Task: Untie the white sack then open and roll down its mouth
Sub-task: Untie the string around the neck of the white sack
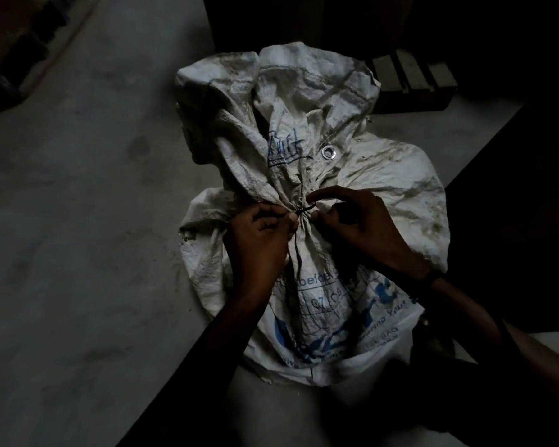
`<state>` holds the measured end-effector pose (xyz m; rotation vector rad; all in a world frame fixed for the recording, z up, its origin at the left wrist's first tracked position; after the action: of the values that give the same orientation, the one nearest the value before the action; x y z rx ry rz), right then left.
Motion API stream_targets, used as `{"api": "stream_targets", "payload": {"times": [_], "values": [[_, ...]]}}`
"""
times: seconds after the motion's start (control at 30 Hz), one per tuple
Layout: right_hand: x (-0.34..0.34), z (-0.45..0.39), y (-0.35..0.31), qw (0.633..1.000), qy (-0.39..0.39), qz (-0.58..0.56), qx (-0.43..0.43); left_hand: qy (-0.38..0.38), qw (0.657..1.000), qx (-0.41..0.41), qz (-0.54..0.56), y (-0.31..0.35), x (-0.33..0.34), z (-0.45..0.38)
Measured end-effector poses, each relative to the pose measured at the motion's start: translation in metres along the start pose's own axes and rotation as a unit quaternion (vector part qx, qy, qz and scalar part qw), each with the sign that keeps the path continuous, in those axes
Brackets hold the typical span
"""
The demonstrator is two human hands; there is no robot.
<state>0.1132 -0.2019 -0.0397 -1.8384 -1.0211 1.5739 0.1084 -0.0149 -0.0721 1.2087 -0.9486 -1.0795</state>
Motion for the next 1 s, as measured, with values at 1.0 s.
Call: {"api": "stream_targets", "payload": {"times": [1.0], "values": [[-0.01, -0.01, -0.027, 0.968, -0.111, 0.202, -0.095, -0.084, 0.995, 0.029, -0.032, 0.013, 0.02, -0.006]]}}
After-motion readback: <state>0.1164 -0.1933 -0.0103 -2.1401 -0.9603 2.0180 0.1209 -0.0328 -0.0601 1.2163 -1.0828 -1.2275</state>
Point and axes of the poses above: each hand's wrist, its own z-axis away from the middle knuckle, its own x-axis out of the palm, y = z × x, the point moved 10 cm from there along -z, towards the middle knuckle, and after that the axes turned 6 degrees about z, right-handed, at the moved point
